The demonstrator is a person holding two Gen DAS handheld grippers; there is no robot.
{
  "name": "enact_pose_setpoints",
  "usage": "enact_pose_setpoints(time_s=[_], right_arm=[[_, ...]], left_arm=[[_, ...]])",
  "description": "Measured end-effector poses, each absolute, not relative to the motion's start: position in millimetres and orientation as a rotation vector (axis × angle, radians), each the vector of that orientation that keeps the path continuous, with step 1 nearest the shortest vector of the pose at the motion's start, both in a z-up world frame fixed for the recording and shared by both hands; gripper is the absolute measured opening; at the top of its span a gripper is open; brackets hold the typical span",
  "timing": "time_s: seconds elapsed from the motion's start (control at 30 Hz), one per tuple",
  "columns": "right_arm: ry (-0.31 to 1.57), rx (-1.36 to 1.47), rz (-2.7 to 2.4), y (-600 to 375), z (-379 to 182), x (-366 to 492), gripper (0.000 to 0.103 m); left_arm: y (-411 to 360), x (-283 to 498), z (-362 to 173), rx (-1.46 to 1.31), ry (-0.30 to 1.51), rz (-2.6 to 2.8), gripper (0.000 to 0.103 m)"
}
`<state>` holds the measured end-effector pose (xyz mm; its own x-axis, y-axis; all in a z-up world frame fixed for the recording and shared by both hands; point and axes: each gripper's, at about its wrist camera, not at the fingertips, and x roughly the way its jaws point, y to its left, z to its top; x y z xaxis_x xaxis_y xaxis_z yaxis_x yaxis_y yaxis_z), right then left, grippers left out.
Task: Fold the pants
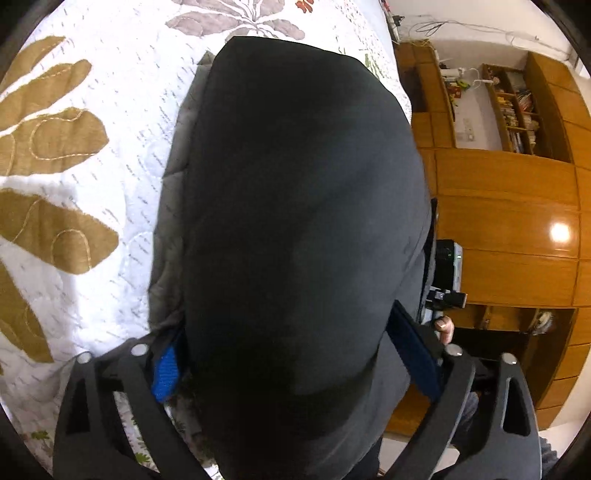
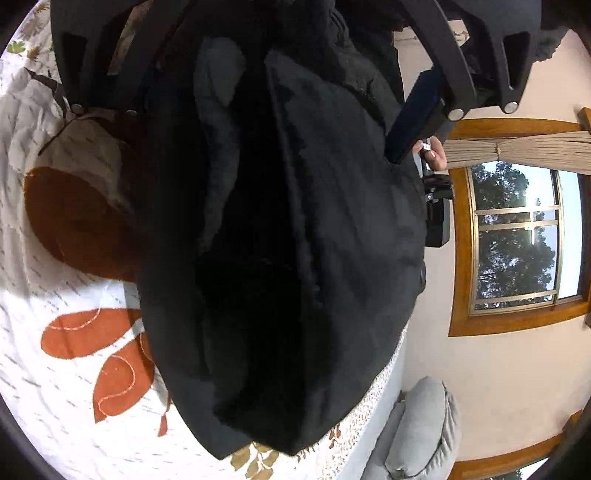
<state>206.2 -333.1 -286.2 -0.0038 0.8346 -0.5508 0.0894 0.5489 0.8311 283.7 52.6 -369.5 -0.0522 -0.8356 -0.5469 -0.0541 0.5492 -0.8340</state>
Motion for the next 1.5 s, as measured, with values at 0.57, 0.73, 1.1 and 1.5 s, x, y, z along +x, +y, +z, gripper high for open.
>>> enact_pose_setpoints(time_s=[0.57, 0.73, 1.1, 1.5], right_arm=[[1.39, 0.874, 0.685, -307.2, -281.0, 202.3, 0.039], [1.358, 0.859, 0.694, -310.7, -270.6, 206.2, 0.037], [1.334, 0.795, 0.738, -290.8, -248.7, 237.9, 0.036], [1.331, 0.724, 0.813, -224.2, -236.4, 385.1, 0.036]], left_arm=[[59.7, 276.8, -348.0, -0.806, 1.438, -0.731, 0.034], [60.0, 276.6, -338.9, -0.786, 1.433, -0.722, 0.032], [86.6, 291.3, -302.0, -0.761, 1.36, -0.715, 0.03], [164.4, 398.0, -270.7, -0.755, 1.266, -0.633, 0.03]])
